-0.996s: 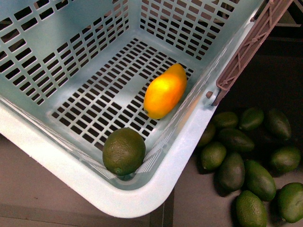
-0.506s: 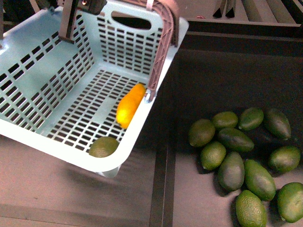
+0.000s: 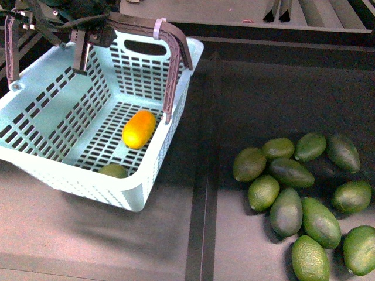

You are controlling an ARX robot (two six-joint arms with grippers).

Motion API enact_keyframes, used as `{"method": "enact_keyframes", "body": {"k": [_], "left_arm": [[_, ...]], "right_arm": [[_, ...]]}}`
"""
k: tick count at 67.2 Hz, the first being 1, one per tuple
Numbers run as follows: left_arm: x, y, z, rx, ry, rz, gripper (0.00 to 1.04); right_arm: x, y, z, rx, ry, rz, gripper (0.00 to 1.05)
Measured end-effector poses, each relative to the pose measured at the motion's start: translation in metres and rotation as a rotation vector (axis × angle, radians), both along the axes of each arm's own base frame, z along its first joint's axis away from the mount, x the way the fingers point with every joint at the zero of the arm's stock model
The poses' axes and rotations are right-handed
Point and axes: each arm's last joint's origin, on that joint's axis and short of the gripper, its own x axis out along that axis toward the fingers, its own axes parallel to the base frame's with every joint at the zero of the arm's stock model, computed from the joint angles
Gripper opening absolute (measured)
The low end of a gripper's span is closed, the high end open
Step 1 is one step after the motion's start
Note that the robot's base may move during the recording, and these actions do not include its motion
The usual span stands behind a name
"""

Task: Pick mango and avocado into basket

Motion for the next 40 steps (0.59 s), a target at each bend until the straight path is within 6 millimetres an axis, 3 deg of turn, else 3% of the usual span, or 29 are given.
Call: {"method": "enact_keyframes", "body": {"k": [26, 40], "left_arm": [[-0.010, -0.001, -0.012, -0.002, 0.009, 0.042, 0.16], [-0.036, 0.006, 0.001, -0.004, -0.012, 0.171, 0.62]], "right_arm": [[0.000, 0.000, 0.000, 0.000, 0.000, 0.000, 0.96], [0.000, 0.000, 0.000, 0.000, 0.000, 0.000, 0.96]]}}
